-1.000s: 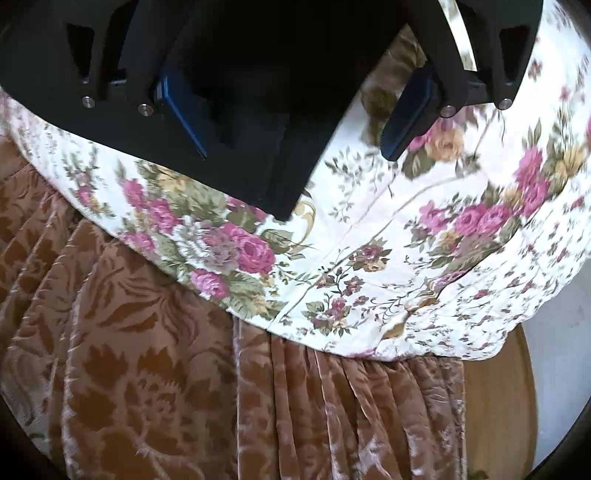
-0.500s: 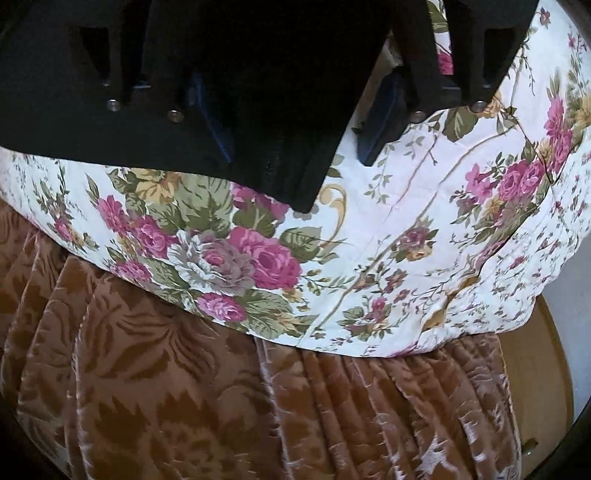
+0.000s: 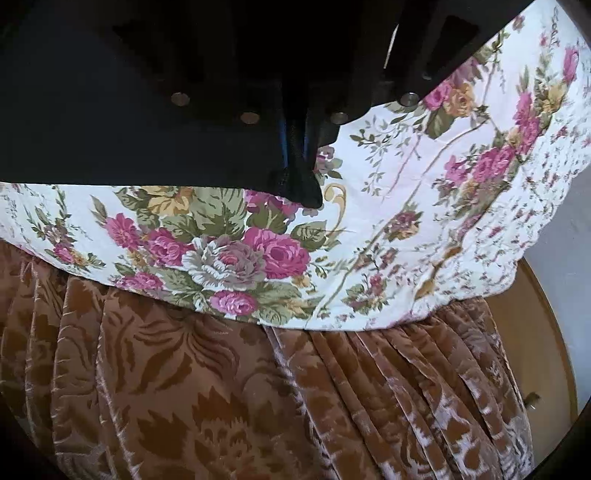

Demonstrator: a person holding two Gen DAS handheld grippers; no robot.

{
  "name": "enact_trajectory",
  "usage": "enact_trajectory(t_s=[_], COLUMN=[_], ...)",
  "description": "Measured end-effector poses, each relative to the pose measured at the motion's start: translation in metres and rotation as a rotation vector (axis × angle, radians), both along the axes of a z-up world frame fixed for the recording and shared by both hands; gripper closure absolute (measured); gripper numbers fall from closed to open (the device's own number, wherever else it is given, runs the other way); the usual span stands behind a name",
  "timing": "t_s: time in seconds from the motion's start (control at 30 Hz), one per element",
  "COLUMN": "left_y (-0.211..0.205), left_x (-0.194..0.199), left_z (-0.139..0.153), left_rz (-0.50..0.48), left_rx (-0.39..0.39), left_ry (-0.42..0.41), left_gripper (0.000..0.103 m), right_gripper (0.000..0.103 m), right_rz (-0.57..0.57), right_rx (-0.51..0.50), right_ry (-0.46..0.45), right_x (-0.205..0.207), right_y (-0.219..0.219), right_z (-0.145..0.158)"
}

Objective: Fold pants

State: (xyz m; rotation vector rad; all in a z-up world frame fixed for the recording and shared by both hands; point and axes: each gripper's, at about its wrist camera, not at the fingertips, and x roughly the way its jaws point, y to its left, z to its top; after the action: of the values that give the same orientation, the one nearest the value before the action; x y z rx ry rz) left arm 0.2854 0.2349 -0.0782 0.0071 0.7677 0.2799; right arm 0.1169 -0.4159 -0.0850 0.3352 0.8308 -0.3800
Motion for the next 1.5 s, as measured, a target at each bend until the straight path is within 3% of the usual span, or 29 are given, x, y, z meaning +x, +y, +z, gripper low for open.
enact_trajectory(t_s=[0.13,0.27,0.33,0.43,0.6,0.73,0.83,1.0,1.1,1.23,1.33,1.5], left_y=[-0.006,-0.002,0.003,0.001,0.013,0.01,0.01,0.012,0.018,0.026,0.032,0.029], left_x=[-0.022,-0.057,-0.076,-0.107,-0.17,-0.212,-0.234,-0.238,-0.239,-0.24,-0.24,-0.238], left_z=[0.015,0.042,0.052,0.057,0.05,0.036,0.022,-0.008,-0.012,-0.02,-0.026,-0.025], left_rz=[0.003,-0.003,-0.016,-0.032,-0.007,0.018,0.056,0.101,0.109,0.135,0.144,0.135], left_rx=[-0.017,-0.124,-0.2,-0.245,-0.379,-0.399,-0.456,-0.507,-0.547,-0.596,-0.639,-0.628], left_ry=[-0.063,-0.162,-0.186,-0.206,-0.26,-0.285,-0.309,-0.273,-0.286,-0.285,-0.283,-0.275], left_gripper=[0.097,0.098,0.098,0.098,0.098,0.098,0.098,0.098,0.098,0.1,0.1,0.1], right_gripper=[0.035,0.035,0.035,0.035,0.035,0.035,0.035,0.035,0.035,0.035,0.035,0.035], right_rz=[0.001,0.001,0.0,0.0,-0.001,-0.001,-0.001,-0.002,-0.01,0.011,0.104,0.288], right_rx=[0.001,0.002,0.002,0.001,0.004,0.004,0.004,0.02,0.012,-0.096,-0.119,0.05], right_ry=[-0.001,0.0,0.0,0.0,0.001,0.001,0.001,-0.002,-0.019,-0.097,-0.147,-0.154], right_x=[0.0,0.0,0.0,0.0,0.0,0.0,0.0,-0.001,-0.006,-0.021,-0.022,0.005], right_y=[0.0,0.0,0.0,0.0,0.0,0.0,0.0,-0.002,0.001,0.024,0.054,0.116], right_z=[0.0,0.0,0.0,0.0,0.0,0.0,0.0,0.0,0.004,0.031,0.05,0.065])
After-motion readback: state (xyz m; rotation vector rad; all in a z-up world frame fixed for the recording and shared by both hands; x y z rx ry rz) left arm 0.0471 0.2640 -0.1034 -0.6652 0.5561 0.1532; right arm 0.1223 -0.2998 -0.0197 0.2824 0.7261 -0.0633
